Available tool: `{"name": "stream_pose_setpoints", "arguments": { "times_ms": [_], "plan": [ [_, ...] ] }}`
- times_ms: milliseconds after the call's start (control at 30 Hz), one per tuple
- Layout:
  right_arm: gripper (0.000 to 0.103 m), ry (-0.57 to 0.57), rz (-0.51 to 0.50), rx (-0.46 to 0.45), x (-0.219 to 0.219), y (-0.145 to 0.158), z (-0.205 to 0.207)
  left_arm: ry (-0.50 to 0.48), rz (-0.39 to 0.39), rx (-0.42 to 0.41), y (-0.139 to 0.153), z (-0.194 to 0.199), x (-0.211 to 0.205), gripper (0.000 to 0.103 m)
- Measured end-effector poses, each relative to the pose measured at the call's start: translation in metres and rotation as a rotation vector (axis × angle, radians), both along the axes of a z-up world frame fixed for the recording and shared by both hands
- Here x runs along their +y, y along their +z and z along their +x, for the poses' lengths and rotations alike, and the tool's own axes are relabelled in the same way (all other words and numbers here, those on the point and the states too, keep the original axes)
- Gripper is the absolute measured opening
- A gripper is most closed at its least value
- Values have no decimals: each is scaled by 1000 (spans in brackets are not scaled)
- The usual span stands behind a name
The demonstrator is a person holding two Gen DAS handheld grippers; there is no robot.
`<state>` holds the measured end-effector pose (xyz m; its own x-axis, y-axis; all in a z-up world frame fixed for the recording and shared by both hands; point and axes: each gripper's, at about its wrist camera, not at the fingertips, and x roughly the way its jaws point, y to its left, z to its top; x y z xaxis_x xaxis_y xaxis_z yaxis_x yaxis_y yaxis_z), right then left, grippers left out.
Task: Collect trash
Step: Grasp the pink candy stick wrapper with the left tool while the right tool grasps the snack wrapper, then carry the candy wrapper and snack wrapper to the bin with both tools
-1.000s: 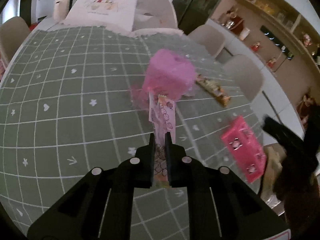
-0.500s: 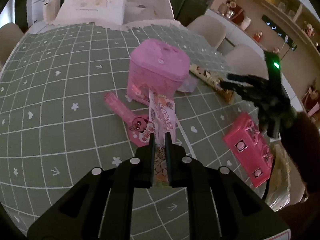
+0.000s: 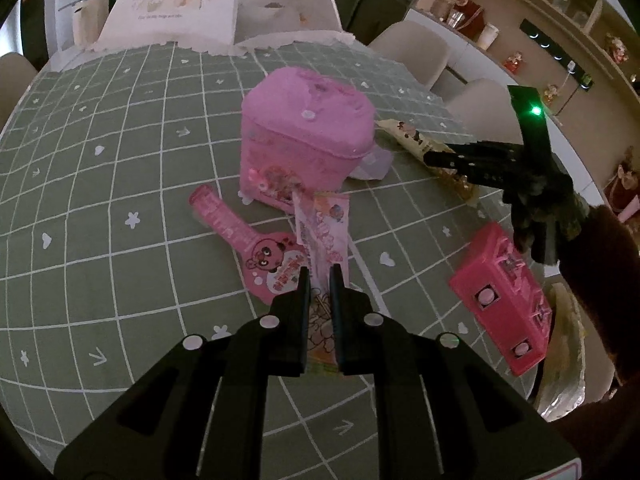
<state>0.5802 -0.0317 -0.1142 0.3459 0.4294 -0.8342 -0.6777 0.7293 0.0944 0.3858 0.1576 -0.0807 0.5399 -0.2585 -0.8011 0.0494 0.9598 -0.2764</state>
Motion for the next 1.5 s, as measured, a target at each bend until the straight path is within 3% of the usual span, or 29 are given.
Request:
{"name": "stream_pose_setpoints", "arguments": {
  "times_ms": [367, 733, 1133, 1333, 1500],
  "plan": [
    [32, -222, 74, -119, -30, 90, -108, -110, -4, -124, 42, -23, -23, 9],
    [32, -432, 65, -219, -80, 133, -233, -290, -48, -171, 68, -51, -74, 9],
    [32, -722, 23, -287, -191, 153, -340, -589, -115, -194, 79, -82, -209, 9],
    [32, -890, -2, -303, -254, 149, -393, -777, -136, -129, 63, -101, -298, 9],
    [32, -987, -6, -297, -292, 141, -427, -847, -131, -99, 48, -105, -358, 9]
  ]
}}
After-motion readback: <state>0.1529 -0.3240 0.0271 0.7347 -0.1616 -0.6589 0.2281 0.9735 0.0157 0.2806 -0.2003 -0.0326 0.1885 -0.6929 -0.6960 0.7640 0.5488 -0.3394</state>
